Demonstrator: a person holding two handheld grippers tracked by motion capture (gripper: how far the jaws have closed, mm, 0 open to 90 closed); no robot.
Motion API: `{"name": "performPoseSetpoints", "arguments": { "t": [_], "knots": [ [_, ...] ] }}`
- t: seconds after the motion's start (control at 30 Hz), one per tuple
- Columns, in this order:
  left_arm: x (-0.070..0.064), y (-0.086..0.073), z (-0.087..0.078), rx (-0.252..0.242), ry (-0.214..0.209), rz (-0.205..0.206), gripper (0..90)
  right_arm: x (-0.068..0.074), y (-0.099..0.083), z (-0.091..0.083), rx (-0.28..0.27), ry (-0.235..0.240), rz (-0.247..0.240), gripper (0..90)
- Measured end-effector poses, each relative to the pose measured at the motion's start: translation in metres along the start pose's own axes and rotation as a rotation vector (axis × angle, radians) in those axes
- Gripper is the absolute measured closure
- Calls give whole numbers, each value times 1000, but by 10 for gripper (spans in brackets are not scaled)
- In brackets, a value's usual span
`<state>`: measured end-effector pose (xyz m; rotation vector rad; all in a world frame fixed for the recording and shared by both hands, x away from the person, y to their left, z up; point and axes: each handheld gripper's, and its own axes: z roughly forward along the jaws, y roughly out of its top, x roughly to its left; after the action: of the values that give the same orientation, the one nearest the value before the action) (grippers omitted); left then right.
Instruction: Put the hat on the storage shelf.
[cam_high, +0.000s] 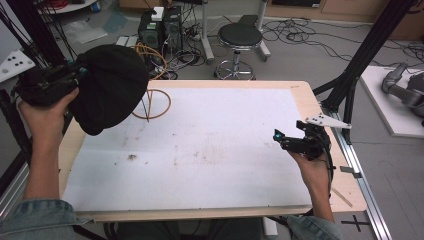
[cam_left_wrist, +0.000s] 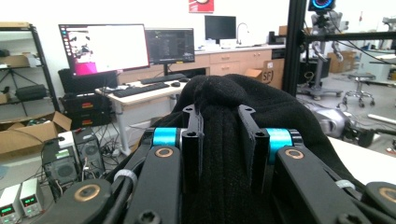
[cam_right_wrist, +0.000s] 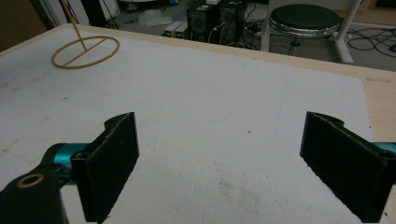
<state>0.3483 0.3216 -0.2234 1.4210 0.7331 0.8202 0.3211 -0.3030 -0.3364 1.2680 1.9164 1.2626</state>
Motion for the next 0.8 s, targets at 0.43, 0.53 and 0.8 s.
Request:
{"name": "performPoseSetpoints", "arguments": {
  "t": [0.43, 0.53, 0.8],
  "knots": [
    [13, 14, 33, -20, 75, 20, 742, -3, 1, -5, -12, -8, -5, 113],
    [15, 15, 42, -17, 83, 11, 742, -3, 1, -5, -9, -7, -6, 113],
    [22, 5, 65, -15, 135, -29, 742, -2, 0, -4, -2, -8, -9, 113]
  ]
}}
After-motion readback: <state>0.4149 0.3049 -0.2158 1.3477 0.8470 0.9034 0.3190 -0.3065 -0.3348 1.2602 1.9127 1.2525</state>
